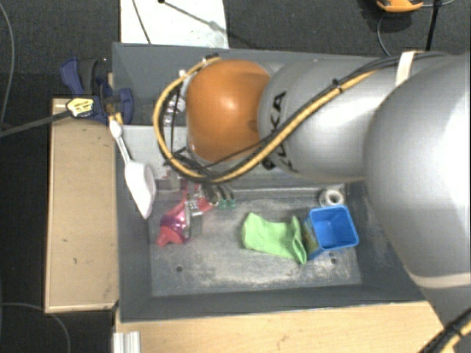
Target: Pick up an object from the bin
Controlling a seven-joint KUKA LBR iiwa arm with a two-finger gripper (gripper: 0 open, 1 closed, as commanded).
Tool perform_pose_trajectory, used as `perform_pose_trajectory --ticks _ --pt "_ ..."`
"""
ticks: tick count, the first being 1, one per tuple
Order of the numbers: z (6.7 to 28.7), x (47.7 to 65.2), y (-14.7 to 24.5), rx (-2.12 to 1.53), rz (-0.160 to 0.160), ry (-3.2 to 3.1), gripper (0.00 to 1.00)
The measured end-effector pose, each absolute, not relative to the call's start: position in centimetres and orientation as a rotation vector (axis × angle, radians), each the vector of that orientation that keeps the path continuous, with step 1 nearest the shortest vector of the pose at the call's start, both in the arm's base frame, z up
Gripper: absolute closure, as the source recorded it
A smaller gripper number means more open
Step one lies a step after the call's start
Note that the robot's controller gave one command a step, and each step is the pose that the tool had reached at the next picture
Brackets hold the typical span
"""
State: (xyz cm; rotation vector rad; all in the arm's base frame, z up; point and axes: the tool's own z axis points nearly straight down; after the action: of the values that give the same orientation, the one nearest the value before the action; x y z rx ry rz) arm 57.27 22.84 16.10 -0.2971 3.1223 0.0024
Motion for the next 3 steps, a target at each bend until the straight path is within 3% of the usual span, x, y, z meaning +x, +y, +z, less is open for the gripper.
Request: perform_pose_trajectory --ticks 1,2,3 --pt "13.1 58.0 23.2 -0.459 0.002 3.103 0.00" --pt "8.6 58.2 23.1 -0.960 0.000 2.988 0.00" --pt "7.0 58.1 21.5 -0.919 0.002 3.006 1.00"
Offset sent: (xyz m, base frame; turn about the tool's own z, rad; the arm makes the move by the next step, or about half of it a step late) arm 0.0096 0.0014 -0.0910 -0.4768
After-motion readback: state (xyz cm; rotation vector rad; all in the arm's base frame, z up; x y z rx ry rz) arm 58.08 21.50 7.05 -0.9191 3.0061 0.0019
